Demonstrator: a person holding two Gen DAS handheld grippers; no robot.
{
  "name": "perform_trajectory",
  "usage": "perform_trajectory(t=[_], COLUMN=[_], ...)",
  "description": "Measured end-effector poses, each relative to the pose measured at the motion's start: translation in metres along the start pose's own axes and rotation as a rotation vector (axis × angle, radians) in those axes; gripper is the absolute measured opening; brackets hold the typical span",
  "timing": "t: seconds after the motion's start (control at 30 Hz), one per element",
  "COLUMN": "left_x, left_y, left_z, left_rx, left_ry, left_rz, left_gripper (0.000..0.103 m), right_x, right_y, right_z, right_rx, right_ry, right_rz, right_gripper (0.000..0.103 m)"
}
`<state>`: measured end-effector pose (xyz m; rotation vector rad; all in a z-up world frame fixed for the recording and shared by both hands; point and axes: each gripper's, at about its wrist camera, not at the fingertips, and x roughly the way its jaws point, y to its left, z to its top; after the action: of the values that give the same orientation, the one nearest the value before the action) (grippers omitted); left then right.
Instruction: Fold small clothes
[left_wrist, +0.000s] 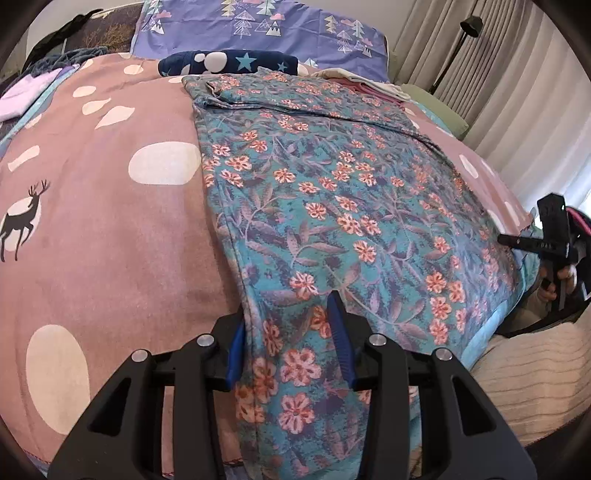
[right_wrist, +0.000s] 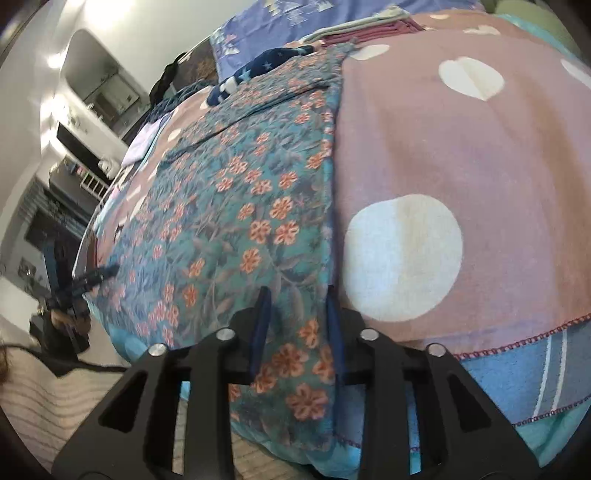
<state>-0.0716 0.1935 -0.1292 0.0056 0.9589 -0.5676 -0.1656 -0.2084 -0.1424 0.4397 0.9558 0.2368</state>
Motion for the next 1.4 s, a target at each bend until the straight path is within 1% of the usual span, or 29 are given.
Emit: perform_trajectory(t=[0.03,0.1,0.17,0.23,0.33,0.43,0.47,0.5,0.53,0.57,0.63,0.67,0.7,0.77,0.83,0.87,0.93,1.03,1.07,1.13,1.17,1.23,1.3,1.33,1.4], left_x=[-0.001,-0.005,-0.008,-0.008,-0.002,0.001,0.001,0.001,-0.001,-0.002,-0.005,-0.006,-0.007,-0.012,-0.026,-0.036,-0.063,-0.098,-0.103,-0.121,-0.129,-0.149,-0.168,-0.177,-0.187], left_y=[0.0,0.0,0.001,0.006,0.013,0.019,0.023,0.023,0.023,0.021,0.016,0.012,0.012,0.013,0.013,0.012,0.01,0.001,-0.001,-0.009,-0.013,-0.02,-0.027,-0.029,-0.031], left_z=[-0.001,-0.004,-0.008,-0.009,-0.005,-0.001,-0.002,-0.003,-0.005,-0.006,-0.01,-0.011,-0.01,-0.003,0.008,0.016,0.036,0.07,0.076,0.089,0.092,0.088,0.076,0.067,0.051], left_rx=[0.001,-0.003,-0.006,-0.022,-0.064,-0.09,-0.111,-0.119,-0.122,-0.118,-0.096,-0.084,-0.083,-0.106,-0.109,-0.107,-0.105,-0.084,-0.078,-0.066,-0.063,-0.05,-0.057,-0.063,-0.084], left_ry=[0.001,0.005,0.004,-0.004,-0.032,-0.053,-0.058,-0.06,-0.058,-0.056,-0.042,-0.034,-0.034,-0.051,-0.116,-0.164,-0.291,-0.455,-0.479,-0.538,-0.557,-0.601,-0.646,-0.663,-0.665], left_rz=[0.006,0.015,0.008,-0.017,-0.058,-0.076,-0.08,-0.08,-0.076,-0.072,-0.066,-0.071,-0.076,-0.102,-0.13,-0.137,-0.158,-0.19,-0.194,-0.201,-0.206,-0.196,-0.184,-0.166,-0.138], left_gripper=[0.039,0.039,0.038,0.038,0.036,0.026,0.02,0.015,0.013,0.011,0.01,0.008,0.004,0.003,0.002,0.002,0.002,0.002,0.002,0.002,0.002,0.002,0.002,0.002,0.002], right_x=[-0.001,-0.007,-0.009,-0.006,0.001,0.006,0.006,0.005,0.004,0.004,0.002,0.002,0.002,-0.002,-0.013,-0.02,-0.041,-0.068,-0.08,-0.097,-0.111,-0.131,-0.158,-0.167,-0.187], right_y=[-0.001,-0.002,0.0,-0.001,-0.005,-0.005,-0.005,-0.006,-0.006,-0.008,-0.013,-0.016,-0.018,-0.018,-0.013,-0.011,-0.004,0.003,0.006,0.014,0.022,0.032,0.04,0.04,0.042], right_z=[0.0,-0.003,-0.006,-0.008,-0.004,0.002,0.002,0.002,0.0,-0.002,-0.006,-0.007,-0.006,0.001,0.013,0.019,0.039,0.069,0.081,0.093,0.095,0.09,0.073,0.065,0.047], right_rx=[0.008,0.003,-0.013,-0.014,0.037,0.035,0.038,0.043,0.047,0.053,0.092,0.113,0.139,0.165,0.163,0.159,0.145,0.14,0.135,0.117,0.087,0.034,-0.022,-0.037,-0.071], right_ry=[0.007,0.026,0.045,0.047,0.035,0.039,0.041,0.042,0.051,0.06,0.063,0.058,0.052,0.017,-0.045,-0.077,-0.175,-0.308,-0.355,-0.416,-0.45,-0.486,-0.529,-0.545,-0.582], right_rz=[-0.009,-0.029,-0.033,-0.005,0.063,0.095,0.101,0.103,0.103,0.103,0.108,0.111,0.125,0.173,0.242,0.268,0.351,0.474,0.512,0.548,0.555,0.534,0.521,0.515,0.486], right_gripper=[0.021,0.021,0.023,0.032,0.037,0.039,0.039,0.032,0.021,0.017,0.007,0.005,0.003,0.003,0.003,0.003,0.003,0.002,0.002,0.002,0.002,0.002,0.002,0.002,0.002])
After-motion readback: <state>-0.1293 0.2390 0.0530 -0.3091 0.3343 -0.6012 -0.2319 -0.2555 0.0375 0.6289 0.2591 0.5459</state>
